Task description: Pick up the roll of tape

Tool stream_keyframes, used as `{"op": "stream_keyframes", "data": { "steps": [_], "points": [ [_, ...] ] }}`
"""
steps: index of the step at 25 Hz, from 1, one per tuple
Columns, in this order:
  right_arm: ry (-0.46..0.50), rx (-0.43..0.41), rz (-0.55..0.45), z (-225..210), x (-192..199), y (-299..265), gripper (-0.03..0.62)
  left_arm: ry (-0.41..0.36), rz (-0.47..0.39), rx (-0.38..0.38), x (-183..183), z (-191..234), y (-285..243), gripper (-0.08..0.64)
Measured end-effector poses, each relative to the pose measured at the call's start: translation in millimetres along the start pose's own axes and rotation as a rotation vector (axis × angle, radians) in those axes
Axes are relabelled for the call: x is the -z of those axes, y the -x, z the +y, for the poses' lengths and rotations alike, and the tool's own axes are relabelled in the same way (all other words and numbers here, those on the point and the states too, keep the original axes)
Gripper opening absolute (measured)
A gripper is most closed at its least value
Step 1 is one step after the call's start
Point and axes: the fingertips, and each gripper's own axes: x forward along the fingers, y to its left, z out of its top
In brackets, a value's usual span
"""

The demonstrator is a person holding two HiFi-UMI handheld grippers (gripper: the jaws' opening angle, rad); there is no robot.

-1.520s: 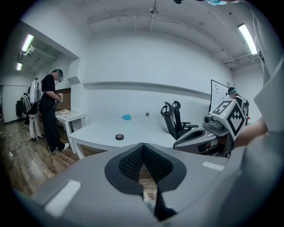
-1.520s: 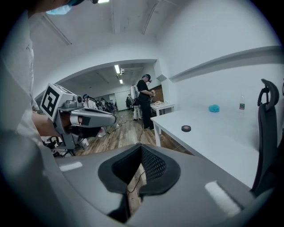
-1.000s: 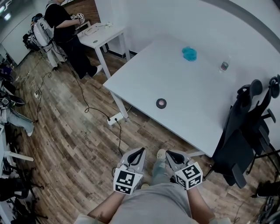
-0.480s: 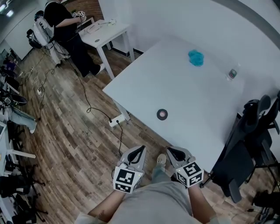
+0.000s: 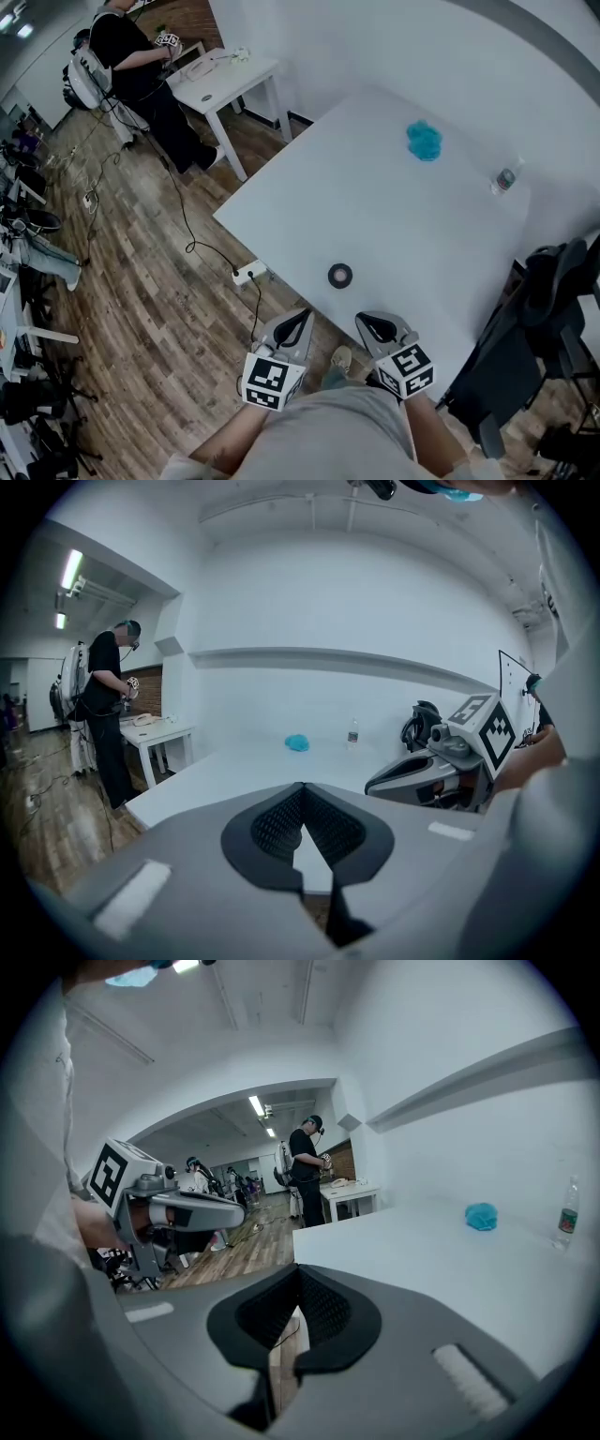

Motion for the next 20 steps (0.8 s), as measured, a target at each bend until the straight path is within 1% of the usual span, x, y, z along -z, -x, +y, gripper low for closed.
{"op": "stream_keyframes", "data": {
  "steps": [3,7,9,13,16,20],
  "points": [
    [0.013,-0.010,0.006,-17,-6,-3,0.008,0.001,-0.005,0.017,-11,-2,-21,0.015],
    [0.024,-0.017,0.007,-34,-14,-6,0.008,-0.010,-0.008,0.018,-19,-2,-37,0.015],
    [0.029,-0.020,0.015,-38,-15,-8,0.008,-0.005,-0.012,0.014,-22,0,-41,0.015],
    [0.028,-0.036,0.037,-38,-15,-12,0.008,0.006,0.006,0.014,-21,6,-43,0.015],
    [0.022,-0.024,0.042,-41,-14,-17,0.008,0.005,0.038,0.016,-17,12,-44,0.015],
    [0.019,0.002,0.044,-44,-17,-26,0.008,-0.015,0.032,0.035,-15,21,-49,0.015]
  ]
}}
